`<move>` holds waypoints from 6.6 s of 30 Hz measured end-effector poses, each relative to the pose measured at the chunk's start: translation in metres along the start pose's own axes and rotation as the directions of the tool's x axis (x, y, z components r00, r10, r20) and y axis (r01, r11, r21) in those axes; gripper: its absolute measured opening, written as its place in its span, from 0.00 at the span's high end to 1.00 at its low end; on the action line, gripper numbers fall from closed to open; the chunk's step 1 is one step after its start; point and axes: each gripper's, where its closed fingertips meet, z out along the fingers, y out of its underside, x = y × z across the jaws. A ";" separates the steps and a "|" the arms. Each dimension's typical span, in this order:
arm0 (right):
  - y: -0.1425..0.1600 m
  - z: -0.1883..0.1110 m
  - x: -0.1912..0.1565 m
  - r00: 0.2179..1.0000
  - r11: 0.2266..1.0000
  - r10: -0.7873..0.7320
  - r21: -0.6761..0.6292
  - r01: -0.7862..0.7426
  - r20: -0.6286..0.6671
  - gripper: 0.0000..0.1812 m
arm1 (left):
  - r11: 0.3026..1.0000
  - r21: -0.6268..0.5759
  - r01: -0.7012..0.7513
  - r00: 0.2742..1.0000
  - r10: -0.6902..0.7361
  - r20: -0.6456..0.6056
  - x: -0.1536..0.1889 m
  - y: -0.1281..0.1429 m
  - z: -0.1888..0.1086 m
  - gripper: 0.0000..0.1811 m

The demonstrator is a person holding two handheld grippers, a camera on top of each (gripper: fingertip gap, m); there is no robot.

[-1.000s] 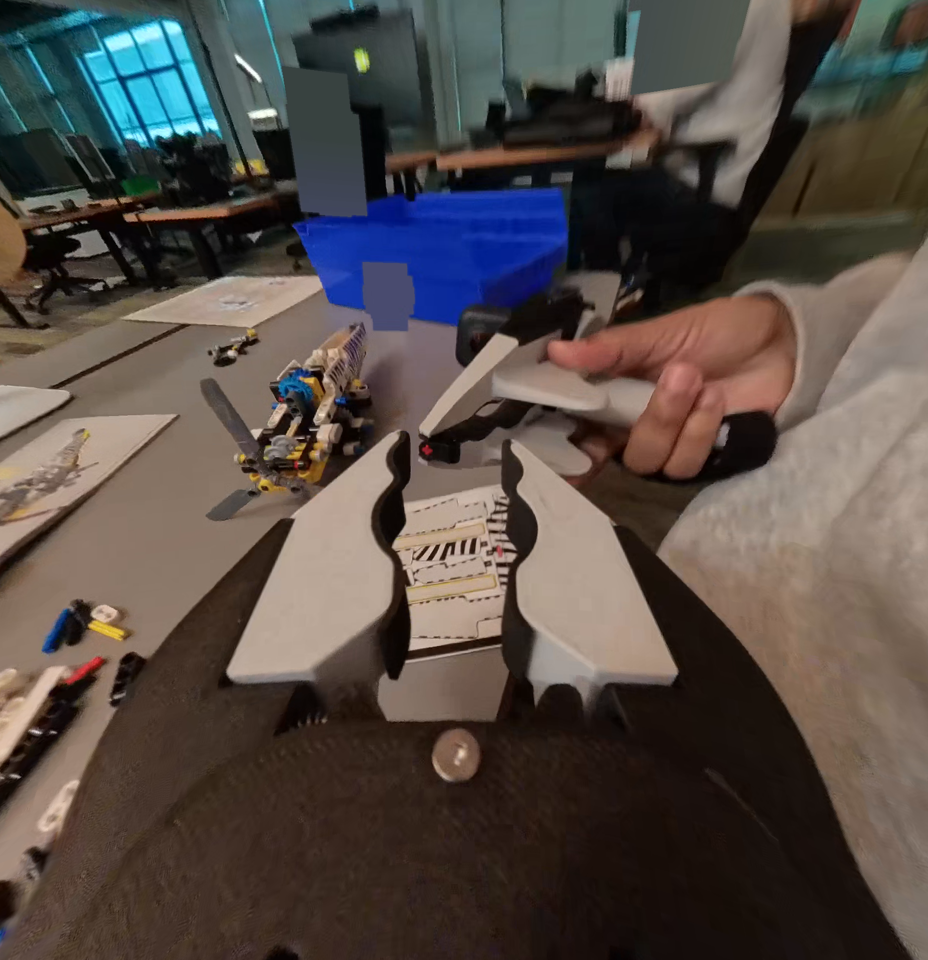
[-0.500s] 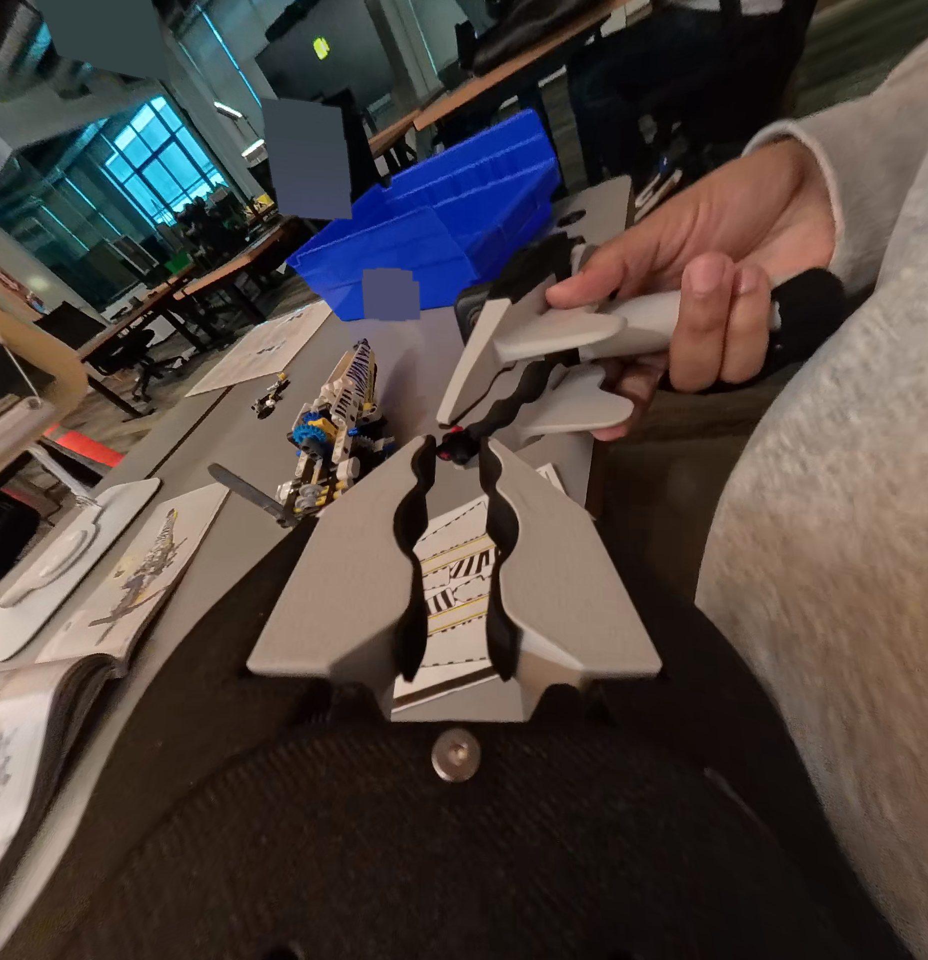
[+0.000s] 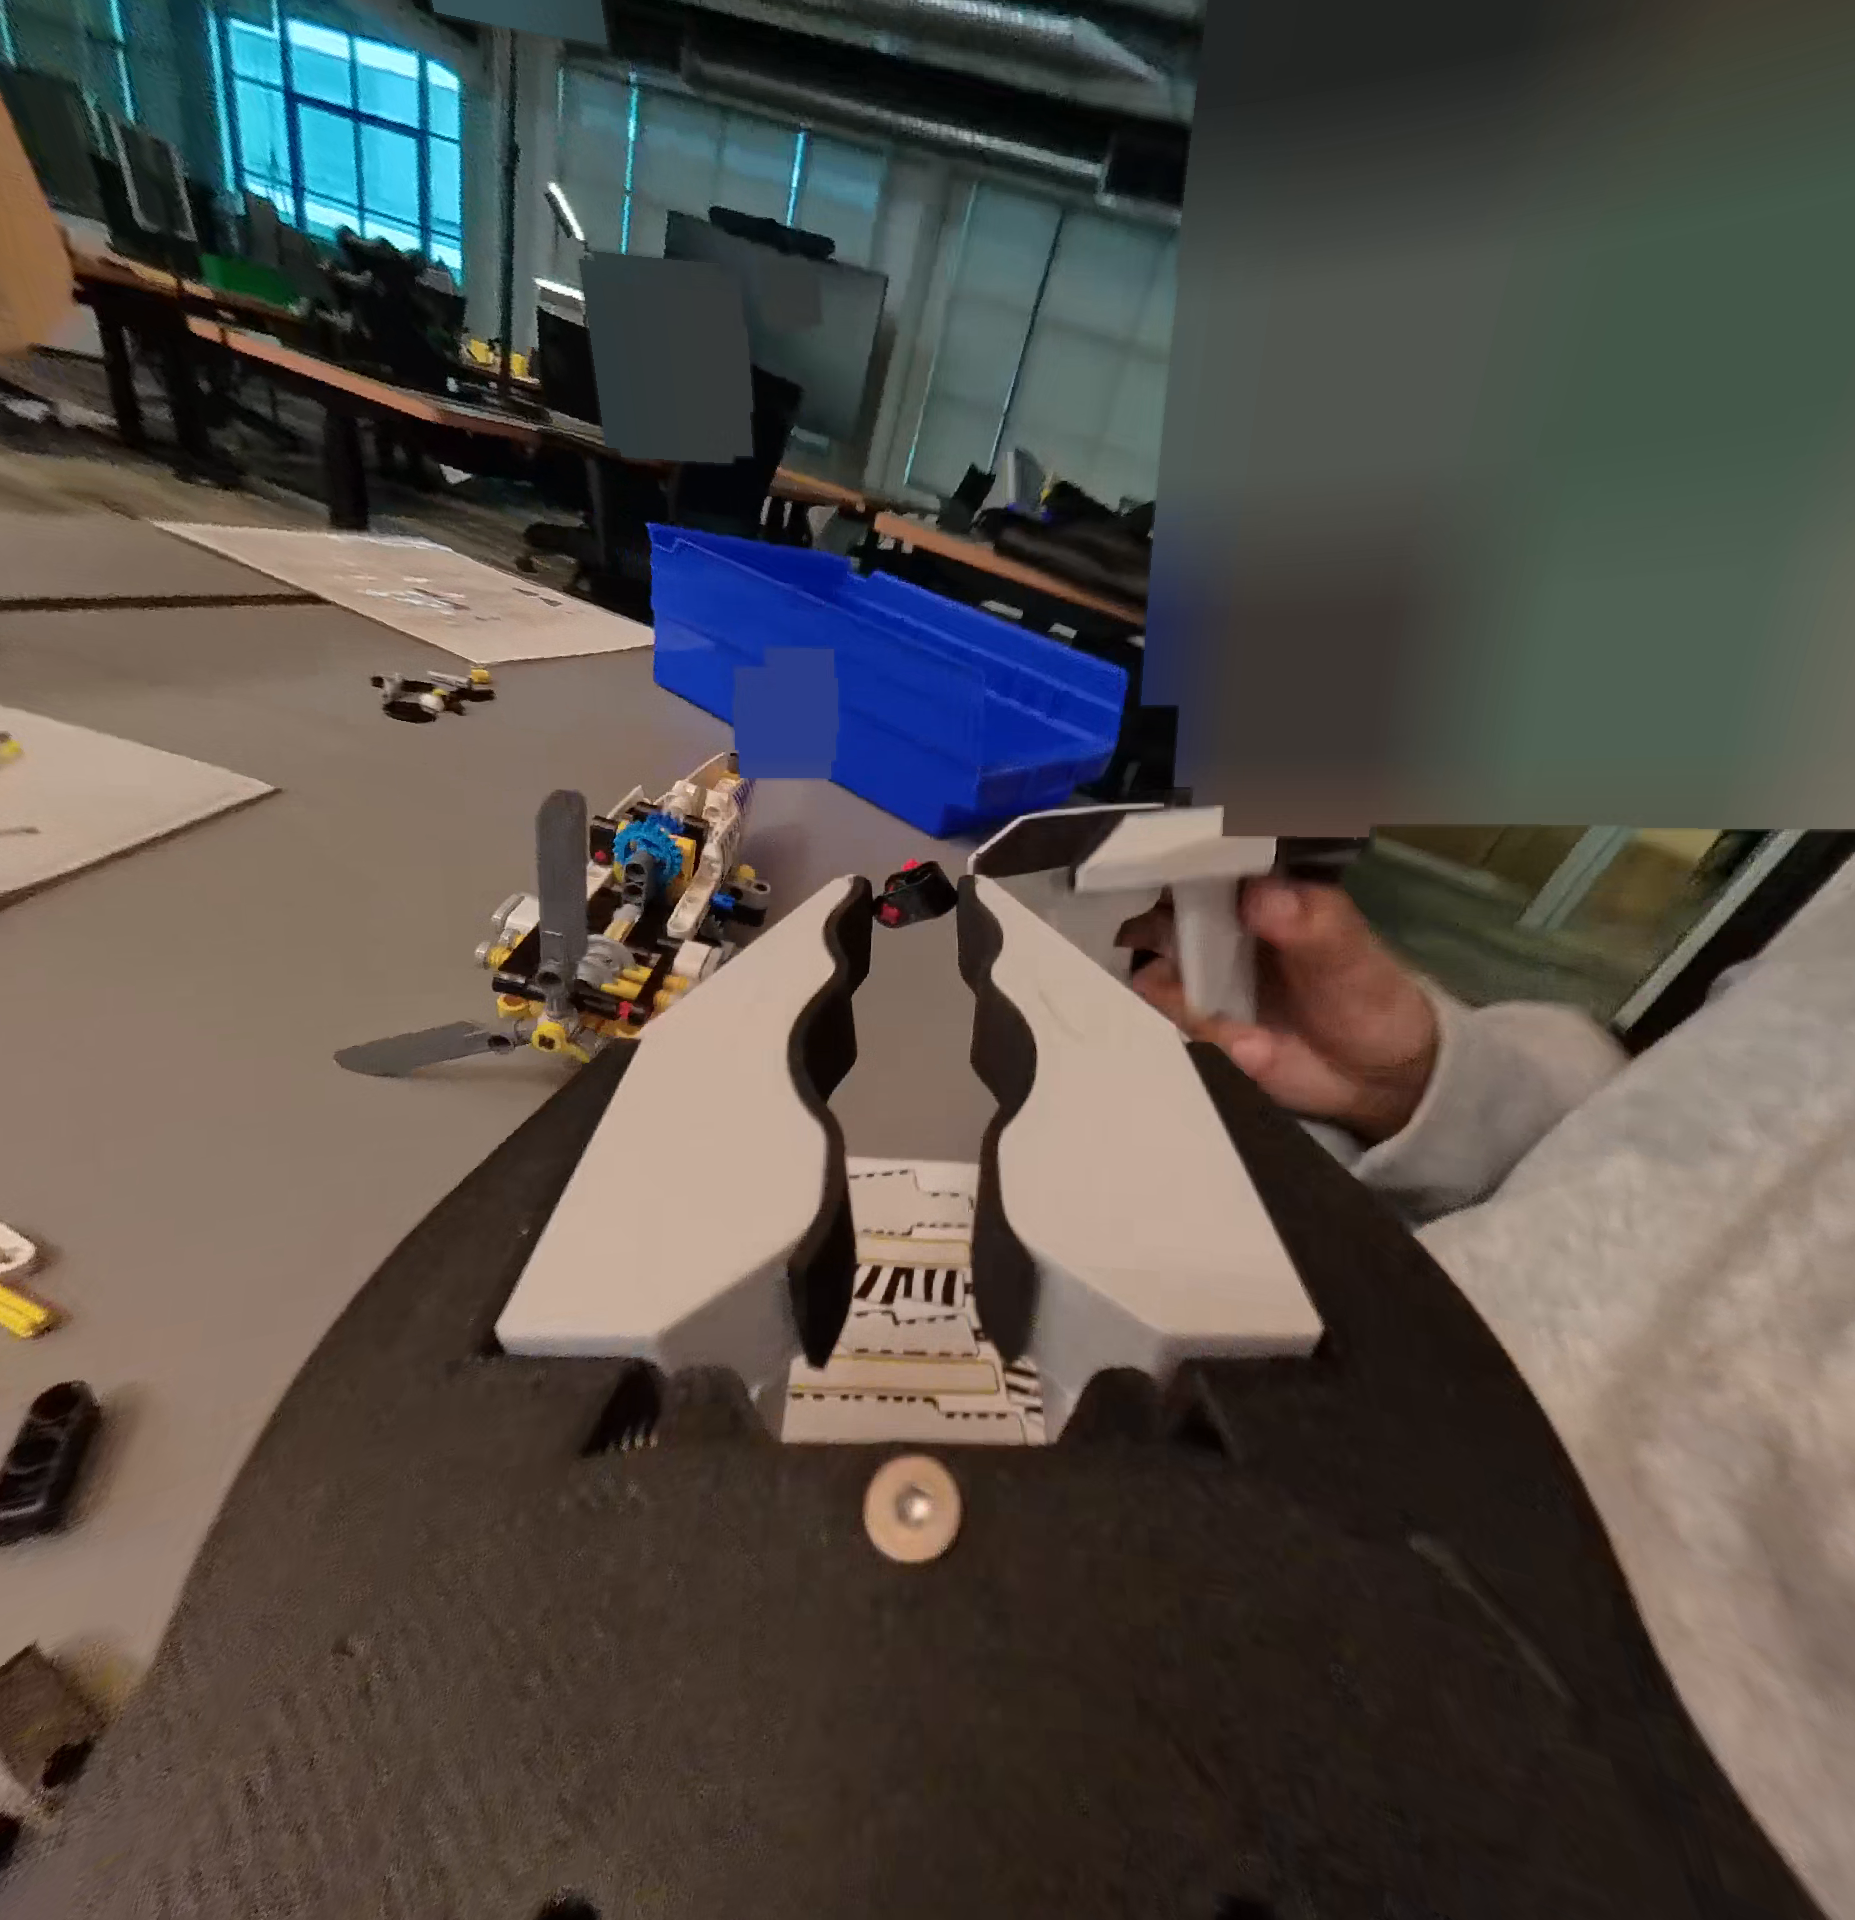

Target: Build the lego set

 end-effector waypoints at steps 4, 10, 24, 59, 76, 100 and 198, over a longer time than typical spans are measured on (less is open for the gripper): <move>-0.006 0.004 0.018 0.782 0.803 -0.596 -0.101 0.588 -0.185 0.86 | 0.991 0.034 0.130 0.987 -0.126 -0.098 -0.004 -0.008 0.005 0.93; -0.012 0.014 0.014 0.591 0.609 -0.773 -0.008 0.794 -0.232 0.90 | 0.962 0.052 0.269 0.940 -0.251 -0.233 -0.003 -0.002 0.010 0.93; -0.060 -0.027 0.020 0.858 0.770 -0.472 0.378 0.514 -0.203 0.95 | 0.936 0.087 0.342 0.914 -0.309 -0.264 -0.008 -0.008 0.005 0.92; -0.061 -0.025 0.023 0.835 0.751 -0.491 0.365 0.550 -0.248 0.94 | 0.913 0.083 0.399 0.892 -0.366 -0.264 -0.015 -0.007 0.006 0.93; -0.060 -0.025 0.022 0.834 0.750 -0.492 0.365 0.552 -0.250 0.94 | 0.909 0.079 0.408 0.889 -0.376 -0.262 -0.017 -0.006 0.007 0.93; -0.021 0.006 0.000 0.795 0.782 -0.605 0.146 0.605 -0.054 0.90 | 0.927 0.027 0.374 0.879 -0.345 -0.330 0.002 -0.003 0.009 0.93; -0.035 -0.024 0.065 0.947 0.958 -0.276 0.027 0.284 -0.165 0.91 | 0.882 -0.422 -0.208 0.930 0.312 0.194 -0.053 0.032 0.087 0.97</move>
